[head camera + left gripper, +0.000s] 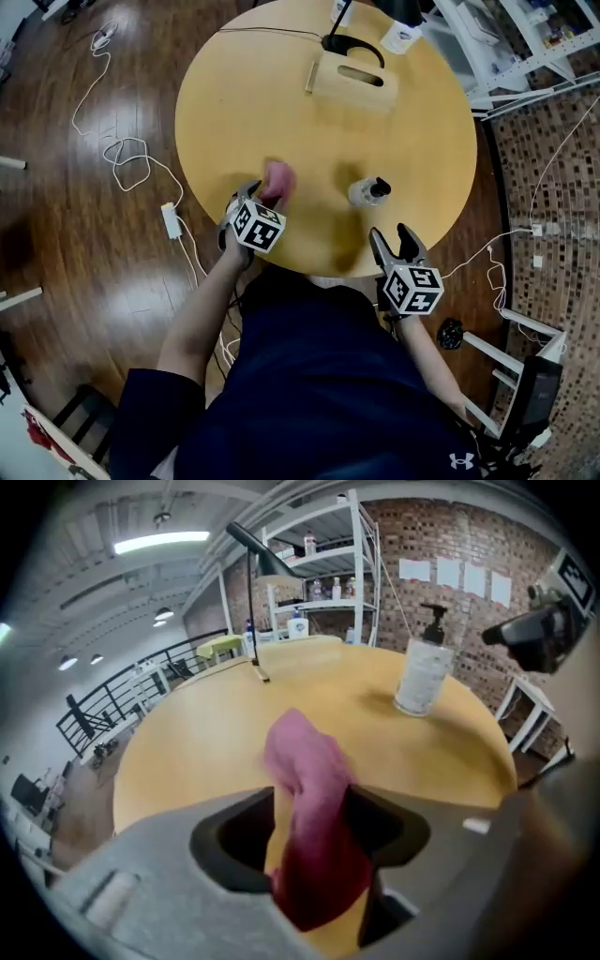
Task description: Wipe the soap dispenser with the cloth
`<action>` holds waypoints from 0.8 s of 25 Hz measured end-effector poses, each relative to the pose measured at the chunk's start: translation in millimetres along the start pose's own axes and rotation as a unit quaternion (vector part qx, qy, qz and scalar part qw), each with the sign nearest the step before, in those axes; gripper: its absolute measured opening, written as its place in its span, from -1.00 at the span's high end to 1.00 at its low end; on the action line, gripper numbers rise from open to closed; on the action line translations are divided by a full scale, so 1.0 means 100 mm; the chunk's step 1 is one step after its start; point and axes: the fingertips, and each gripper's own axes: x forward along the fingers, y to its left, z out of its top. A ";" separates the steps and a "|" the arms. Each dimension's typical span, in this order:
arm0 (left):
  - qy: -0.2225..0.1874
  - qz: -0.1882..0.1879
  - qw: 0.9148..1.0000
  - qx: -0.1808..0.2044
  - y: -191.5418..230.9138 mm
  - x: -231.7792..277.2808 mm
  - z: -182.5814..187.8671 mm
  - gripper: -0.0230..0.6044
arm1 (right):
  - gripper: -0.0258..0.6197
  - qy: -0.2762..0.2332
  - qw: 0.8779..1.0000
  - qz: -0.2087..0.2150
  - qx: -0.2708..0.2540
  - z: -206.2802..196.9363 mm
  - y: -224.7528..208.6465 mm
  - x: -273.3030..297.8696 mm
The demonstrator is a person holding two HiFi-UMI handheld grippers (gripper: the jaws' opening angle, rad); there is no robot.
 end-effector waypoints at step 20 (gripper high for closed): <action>-0.129 -0.080 0.976 0.153 -1.25 -1.18 1.64 0.68 | -0.24 0.019 0.961 0.174 -0.213 -0.17 0.24 1.44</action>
